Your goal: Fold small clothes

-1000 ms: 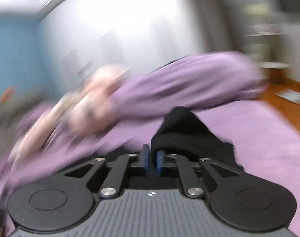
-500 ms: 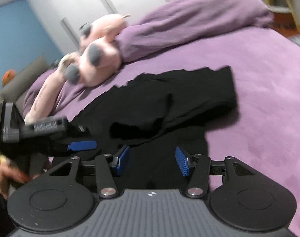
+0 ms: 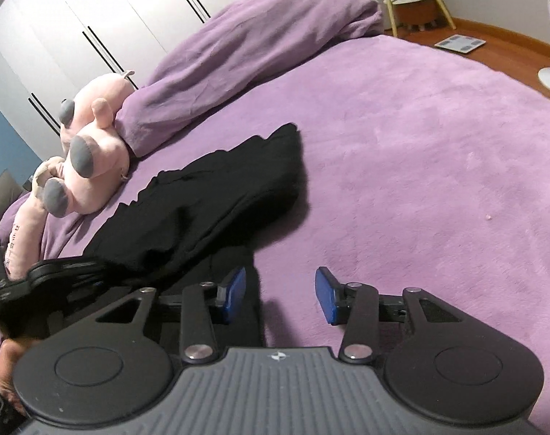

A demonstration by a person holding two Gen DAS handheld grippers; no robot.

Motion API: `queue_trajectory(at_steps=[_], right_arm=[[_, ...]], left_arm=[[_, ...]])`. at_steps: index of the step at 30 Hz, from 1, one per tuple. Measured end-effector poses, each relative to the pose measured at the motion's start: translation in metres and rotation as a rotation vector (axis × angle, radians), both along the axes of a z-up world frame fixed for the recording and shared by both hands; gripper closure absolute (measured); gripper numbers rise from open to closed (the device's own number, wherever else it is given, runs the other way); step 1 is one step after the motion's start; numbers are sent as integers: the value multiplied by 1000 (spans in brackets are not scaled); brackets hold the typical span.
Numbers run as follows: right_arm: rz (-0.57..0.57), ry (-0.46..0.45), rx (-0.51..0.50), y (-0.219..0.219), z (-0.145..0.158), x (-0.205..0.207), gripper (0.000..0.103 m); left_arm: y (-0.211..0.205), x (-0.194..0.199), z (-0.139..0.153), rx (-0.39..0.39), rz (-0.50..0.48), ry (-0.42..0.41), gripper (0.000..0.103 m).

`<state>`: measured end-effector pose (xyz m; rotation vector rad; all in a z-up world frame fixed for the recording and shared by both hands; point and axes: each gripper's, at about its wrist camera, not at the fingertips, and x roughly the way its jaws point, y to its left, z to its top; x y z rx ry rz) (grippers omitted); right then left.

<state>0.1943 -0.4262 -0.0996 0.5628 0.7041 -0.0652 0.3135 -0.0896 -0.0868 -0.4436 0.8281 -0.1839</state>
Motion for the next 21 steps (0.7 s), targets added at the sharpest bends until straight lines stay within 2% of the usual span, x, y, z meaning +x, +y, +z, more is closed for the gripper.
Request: queue_trajectory(at_steps=[2,4,6,7,10,12,14,16,18,20,21], right_arm=[[-3,2,-15,-1,2,2,60],[-1,5,-16,-3,5,4,60],[24,0,-25,-1,11,6,60],[42,0,-30,1,15,8,60],[101,-15,-55,13,32,15,59],[152,-38,-80,27,44,23,56],[194,-65,-96,40,53,32,49],[233,-80,-77,51,58,44,49],[252,-81,-61,60,56,57,49],[256,-60,-64,70,48,70,49],[255,-45,-61,74,43,76,50]], left_arm=[[38,-6,-5,-97,123,21,94],[69,-12,-10,-117,202,43,94],[98,-18,-12,-194,217,50,91],[107,-19,-12,-205,210,48,88],[121,-19,-6,-155,192,3,59],[126,-16,-4,-143,154,-22,56],[119,-10,-3,-103,88,-38,51],[103,-1,-3,-32,31,-43,51],[93,5,-5,12,27,-36,58],[99,9,-9,-37,107,-26,74],[108,9,-12,-94,168,-6,74]])
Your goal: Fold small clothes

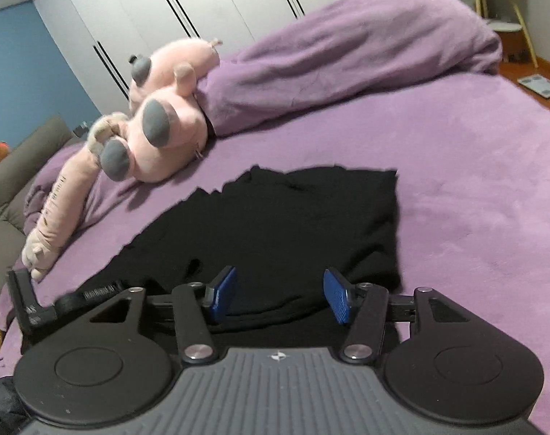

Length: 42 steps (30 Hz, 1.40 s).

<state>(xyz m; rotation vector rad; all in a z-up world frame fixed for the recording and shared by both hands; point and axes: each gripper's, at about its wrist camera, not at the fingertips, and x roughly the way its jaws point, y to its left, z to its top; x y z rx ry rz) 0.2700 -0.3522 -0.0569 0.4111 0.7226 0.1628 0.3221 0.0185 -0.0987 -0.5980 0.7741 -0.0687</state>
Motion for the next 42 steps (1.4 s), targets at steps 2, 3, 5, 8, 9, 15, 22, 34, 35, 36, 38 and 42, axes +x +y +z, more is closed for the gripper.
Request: queue_trajectory(at_steps=[2,3,5,8,9,15,22,34,35,36,38,42], right_arm=[[-11,34,-3,6,-13,11,52],[-20,54,-2,7,-20,15,52],[-40,79,9,5,-31,18,52],[-69,105,30,0,-42,17,52],[-70,104,41,-2,-43,15,52],[-61,79,35,0,-31,13,52],[-78,86,8,-2,-28,26,52],[-139,74,42,-21,-12,68,60],[-125,57,101,-24,-9,65,56],[-101,44,165,-28,-8,61,55],[-107,24,231,-37,-8,53,54],[-245,20,99,-55,-1,49,54]], left_arm=[[20,-4,-5,-110,115,4,75],[28,-7,-5,-103,161,2,75],[42,-14,-3,-59,180,-14,71],[63,-17,-6,-110,155,-28,59],[68,-15,-7,-146,133,-28,52],[61,16,-7,-139,14,2,44],[41,38,-2,-21,-153,12,96],[61,36,49,263,-82,-176,96],[64,36,45,258,-76,-159,96],[66,36,40,252,-67,-145,96],[74,36,32,246,-56,-116,96],[82,38,24,208,-45,-95,96]])
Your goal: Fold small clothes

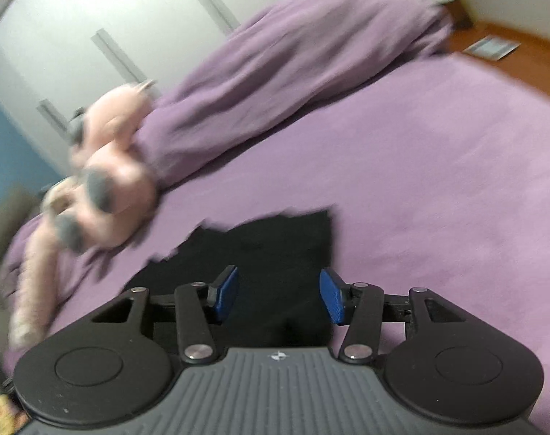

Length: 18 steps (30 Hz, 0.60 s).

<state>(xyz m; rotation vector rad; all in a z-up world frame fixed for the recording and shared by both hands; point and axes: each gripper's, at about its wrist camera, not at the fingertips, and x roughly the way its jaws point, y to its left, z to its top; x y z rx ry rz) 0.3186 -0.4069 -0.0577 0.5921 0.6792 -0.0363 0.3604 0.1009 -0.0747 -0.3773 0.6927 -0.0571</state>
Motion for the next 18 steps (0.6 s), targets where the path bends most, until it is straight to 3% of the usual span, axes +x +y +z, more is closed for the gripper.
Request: queue_trajectory(at_steps=[4,7,8,9,10,11,15,18], right_arm=[[48,101,-194,21,-5,27,54],[102,199,-281,42,-28,57,55],[110,227,-287,46,-34,64,63],[125,225,-288,50,-38,68,70],[143,204,-305,53,-38,69,90],[162,180,-337,57,-37,69,96],[86,63,-440,49,-23,53,100],[17,79,-493,37,-25,49,100]], left_arm=[[-5,1,2,-7,-21,-14,96],[-8,2,4,-25,-29,-15,96],[-10,1,6,-18,-38,-22,96],[-12,1,8,-5,-51,-34,96],[-14,1,10,4,-59,-48,96],[-15,0,13,9,-63,-74,96],[-20,0,19,4,-51,-145,96],[-30,11,5,94,-47,-45,94]])
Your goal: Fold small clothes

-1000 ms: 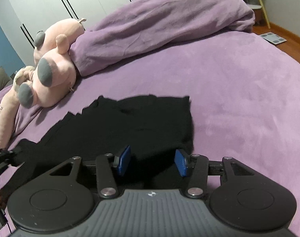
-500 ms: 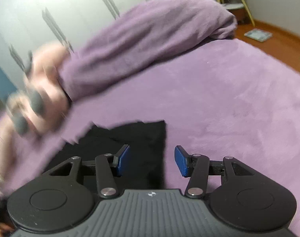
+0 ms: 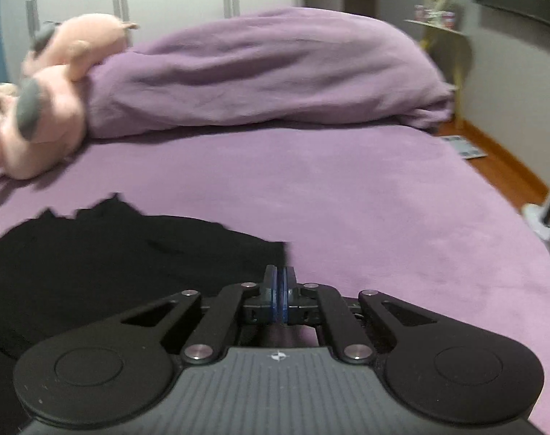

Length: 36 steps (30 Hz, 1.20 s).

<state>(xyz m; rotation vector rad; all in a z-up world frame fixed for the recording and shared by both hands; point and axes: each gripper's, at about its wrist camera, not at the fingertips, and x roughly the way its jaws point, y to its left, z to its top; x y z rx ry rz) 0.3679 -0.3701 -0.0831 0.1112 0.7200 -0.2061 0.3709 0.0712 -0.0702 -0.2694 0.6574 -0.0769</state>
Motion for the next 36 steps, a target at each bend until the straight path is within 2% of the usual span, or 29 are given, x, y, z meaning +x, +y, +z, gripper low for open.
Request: queue_trajectory(at_steps=[1,2,4,6,7,8,11,12,13,14,16,19,21,23,25,28,33,36], right_arm=[[0,18,6,-3,-4,1,99],[-4,35,23,-5,-6,1,98],[6,-4,74,-7,2,-8,95],[63,-81,165,0,14,-21,74],[110,-107,236,5,17,-26,60],[168,-115,333,13,15,-29,57],[254,-5,524,35,-5,-26,59],[241,27,514,39,-13,-25,60],[195,56,452,40,-19,-26,62],[132,71,367,38,-23,-31,82],[58,44,255,21,-29,-48,103],[49,24,289,2,-32,-62,103],[88,38,190,14,-27,-60,103],[113,56,89,26,-26,-56,103],[123,63,39,31,-28,-56,103],[157,71,-42,44,-29,-58,103],[252,63,-250,63,-38,-63,103],[255,58,-291,69,-38,-65,103]], left_arm=[[-2,4,-7,39,17,63,91],[-1,5,-11,62,42,106,83],[3,-3,-11,56,62,105,73],[2,-14,-3,40,45,73,62],[-3,-19,1,27,25,60,55],[-7,-22,3,13,5,56,50],[-27,-25,1,-8,-80,85,42],[-32,-24,-2,0,-90,105,41],[-35,-23,-6,15,-87,123,40],[-37,-21,-10,33,-80,146,39],[-37,-21,-16,72,-59,183,39],[-26,-24,-18,70,-31,181,39],[-19,-26,-17,64,3,185,39],[-14,-28,-16,90,25,197,34],[-10,-29,-17,114,40,223,34],[-1,-34,-15,86,64,233,34],[-6,-43,-8,109,56,253,30],[-7,-49,-3,105,55,258,27]])
